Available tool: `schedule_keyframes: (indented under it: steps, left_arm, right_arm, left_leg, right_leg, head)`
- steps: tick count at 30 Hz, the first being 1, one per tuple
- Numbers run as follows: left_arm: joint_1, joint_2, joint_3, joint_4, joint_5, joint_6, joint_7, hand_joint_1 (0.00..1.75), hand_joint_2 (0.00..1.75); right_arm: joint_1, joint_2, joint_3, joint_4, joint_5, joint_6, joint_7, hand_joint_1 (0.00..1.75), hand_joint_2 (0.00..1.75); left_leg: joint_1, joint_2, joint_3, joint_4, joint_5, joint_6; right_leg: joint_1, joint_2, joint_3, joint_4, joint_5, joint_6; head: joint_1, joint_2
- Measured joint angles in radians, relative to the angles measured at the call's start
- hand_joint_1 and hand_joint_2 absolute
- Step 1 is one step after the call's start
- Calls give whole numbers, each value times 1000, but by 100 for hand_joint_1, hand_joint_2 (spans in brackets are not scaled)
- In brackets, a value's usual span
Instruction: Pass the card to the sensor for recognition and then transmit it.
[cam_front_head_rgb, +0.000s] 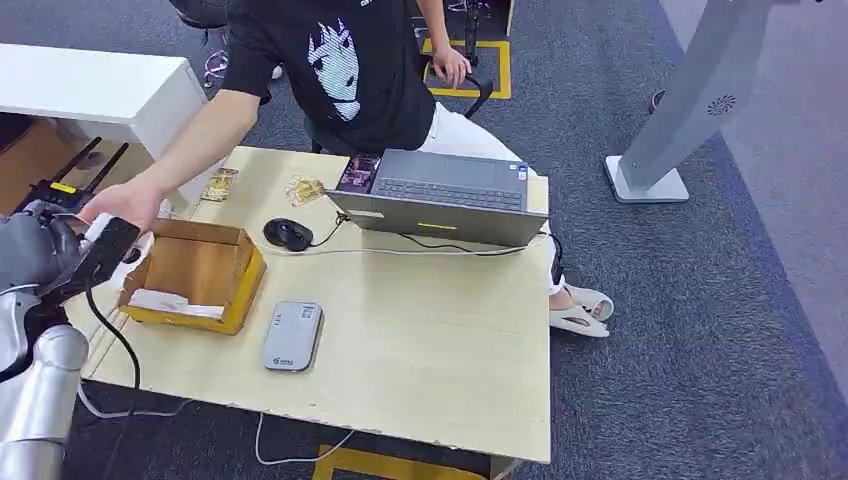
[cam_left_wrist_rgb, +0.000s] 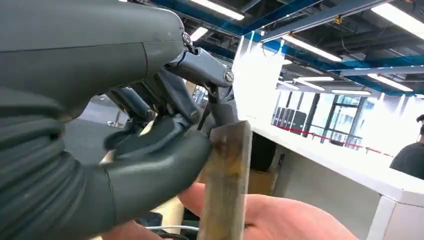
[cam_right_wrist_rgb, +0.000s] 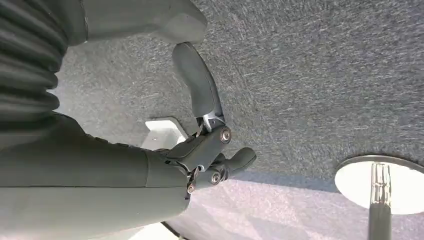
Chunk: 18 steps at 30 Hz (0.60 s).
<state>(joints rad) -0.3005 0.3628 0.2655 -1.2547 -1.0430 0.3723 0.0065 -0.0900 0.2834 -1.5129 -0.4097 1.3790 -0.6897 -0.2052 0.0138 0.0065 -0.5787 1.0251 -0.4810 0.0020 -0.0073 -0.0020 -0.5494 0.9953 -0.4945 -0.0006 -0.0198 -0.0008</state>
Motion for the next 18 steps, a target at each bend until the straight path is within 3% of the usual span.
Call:
schedule_keyframes:
  steps: [7, 11, 15, 18]
  left_arm:
    - [0, -34, -1, 0, 3, 15, -2, 0, 175]
    - [6, -53, -1, -15, 46, 33, -41, 0, 175]
    - [77, -74, -1, -94, 107, 52, -96, 0, 175]
    - [196, -96, 4, -213, 204, 74, -170, 0, 175]
  right_arm:
    - [-1, 0, 0, 0, 2, 0, 9, 0, 175]
    - [-1, 0, 0, 0, -8, 0, 13, 0, 175]
    - [-1, 0, 0, 0, -29, 0, 17, 0, 175]
    - [-1, 2, 0, 0, -65, 0, 17, 0, 175]
  left_leg:
    - [0, 0, 0, 0, 0, 0]
    - [0, 0, 0, 0, 0, 0]
    - [0, 2, 0, 0, -1, 0]
    - [0, 4, -1, 0, -2, -1]
  right_leg:
    - [0, 0, 0, 0, 0, 0]
    - [0, 0, 0, 0, 0, 0]
    - [0, 2, 0, 0, 0, 0]
    - [0, 3, 0, 0, -1, 0]
  head:
    - [0, 0]
    - [0, 0]
    - [0, 0]
    - [0, 0]
